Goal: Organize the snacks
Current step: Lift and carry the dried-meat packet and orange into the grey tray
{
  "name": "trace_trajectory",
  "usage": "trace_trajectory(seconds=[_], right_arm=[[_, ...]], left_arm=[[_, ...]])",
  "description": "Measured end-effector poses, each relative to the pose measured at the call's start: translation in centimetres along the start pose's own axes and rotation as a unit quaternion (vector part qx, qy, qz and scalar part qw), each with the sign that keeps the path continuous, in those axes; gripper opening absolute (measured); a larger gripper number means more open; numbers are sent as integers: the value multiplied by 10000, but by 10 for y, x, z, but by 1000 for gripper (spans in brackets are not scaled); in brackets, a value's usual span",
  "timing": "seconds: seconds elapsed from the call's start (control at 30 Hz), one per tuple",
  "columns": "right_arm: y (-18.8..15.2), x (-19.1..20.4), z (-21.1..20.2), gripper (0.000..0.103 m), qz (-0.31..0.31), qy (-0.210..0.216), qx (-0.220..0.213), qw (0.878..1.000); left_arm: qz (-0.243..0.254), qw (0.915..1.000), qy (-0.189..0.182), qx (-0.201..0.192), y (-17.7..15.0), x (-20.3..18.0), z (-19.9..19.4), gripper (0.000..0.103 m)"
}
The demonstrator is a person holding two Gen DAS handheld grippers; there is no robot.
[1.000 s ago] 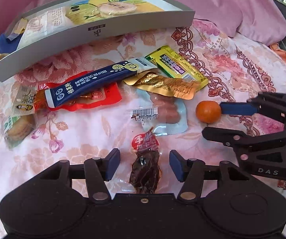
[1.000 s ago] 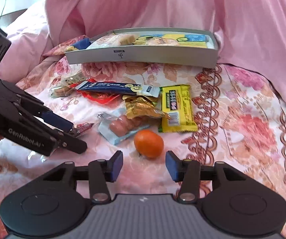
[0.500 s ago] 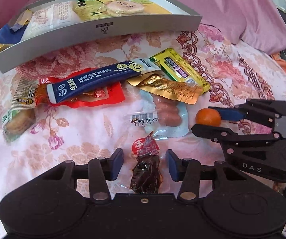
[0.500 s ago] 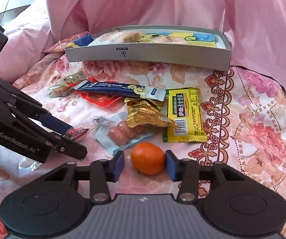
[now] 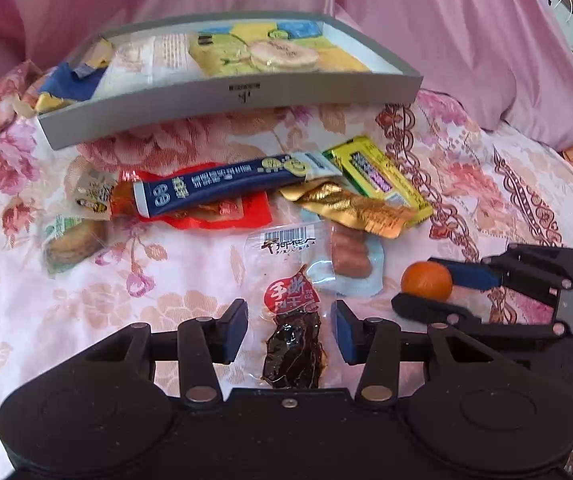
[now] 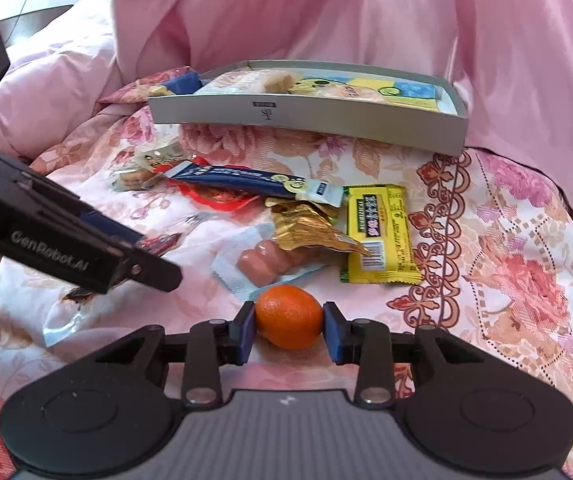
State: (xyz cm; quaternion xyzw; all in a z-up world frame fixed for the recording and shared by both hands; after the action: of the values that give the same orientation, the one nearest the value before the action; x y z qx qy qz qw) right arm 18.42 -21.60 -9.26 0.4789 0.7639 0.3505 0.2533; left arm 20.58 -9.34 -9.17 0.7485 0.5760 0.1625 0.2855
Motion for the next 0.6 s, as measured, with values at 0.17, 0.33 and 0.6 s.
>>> trace_trajectory(seconds=[0.17, 0.33, 0.6], right_arm=[[6, 4, -5, 39, -64, 19, -110, 9999], [19, 3, -12, 39, -48, 2, -272, 9996], [44, -1, -18, 39, -126, -12, -439, 9990]], left_arm=[[-27, 9998, 45, -208, 11, 1, -8, 48], [-44, 9992, 54, -397, 26, 2, -16, 48], [-118, 9971, 56, -752, 62, 8, -31, 48]])
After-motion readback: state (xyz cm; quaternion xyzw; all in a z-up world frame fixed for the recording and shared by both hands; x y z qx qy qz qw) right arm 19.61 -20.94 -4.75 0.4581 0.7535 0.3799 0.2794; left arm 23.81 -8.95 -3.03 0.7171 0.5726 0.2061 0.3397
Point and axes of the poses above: each gripper's, at about its wrist camera, not at the fingertips, and z roughly the way its jaws point, x to its left, y to its top, the point moved 9 cm from there along z, roughly the way its jaws point, and after that the axes turned 5 degrees about x, right-handed, at the moved point
